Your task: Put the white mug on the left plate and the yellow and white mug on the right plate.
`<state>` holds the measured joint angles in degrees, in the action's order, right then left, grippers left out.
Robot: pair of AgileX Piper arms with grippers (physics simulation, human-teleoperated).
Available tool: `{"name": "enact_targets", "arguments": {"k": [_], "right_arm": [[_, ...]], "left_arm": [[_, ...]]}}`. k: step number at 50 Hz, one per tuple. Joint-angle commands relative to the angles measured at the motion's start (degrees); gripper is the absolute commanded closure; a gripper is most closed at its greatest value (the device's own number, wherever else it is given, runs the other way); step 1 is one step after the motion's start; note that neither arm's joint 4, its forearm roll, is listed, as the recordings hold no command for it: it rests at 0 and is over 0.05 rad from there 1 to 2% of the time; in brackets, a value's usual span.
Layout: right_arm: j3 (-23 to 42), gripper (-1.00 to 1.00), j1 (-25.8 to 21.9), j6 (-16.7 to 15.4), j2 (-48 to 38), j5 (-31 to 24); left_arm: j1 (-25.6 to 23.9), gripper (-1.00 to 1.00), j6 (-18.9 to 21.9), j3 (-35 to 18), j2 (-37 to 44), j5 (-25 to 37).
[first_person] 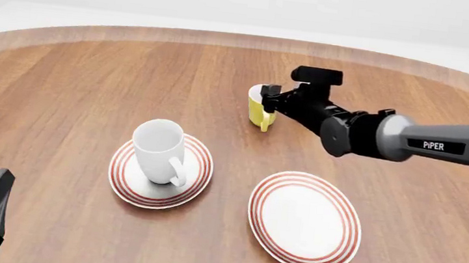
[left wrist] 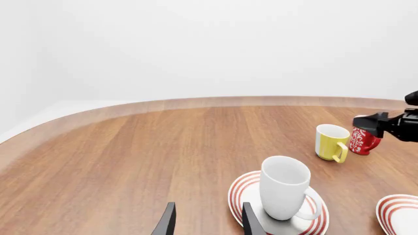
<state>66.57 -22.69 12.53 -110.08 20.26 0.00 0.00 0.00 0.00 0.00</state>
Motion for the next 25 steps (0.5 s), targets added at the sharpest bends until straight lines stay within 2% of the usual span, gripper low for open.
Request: {"name": "enact_targets", "arguments": {"k": [1,25], "right_arm": [[2.1,-1.00,0.2,0.2,-1.7,-1.7],[6.1,-1.00,0.2,0.9,-5.0,-5.2]], "left_arm": [[0.0,-1.00,0.0,0.0,0.0,0.0],[0.0,-1.00,0.0,0.0,0.0,0.0]]}}
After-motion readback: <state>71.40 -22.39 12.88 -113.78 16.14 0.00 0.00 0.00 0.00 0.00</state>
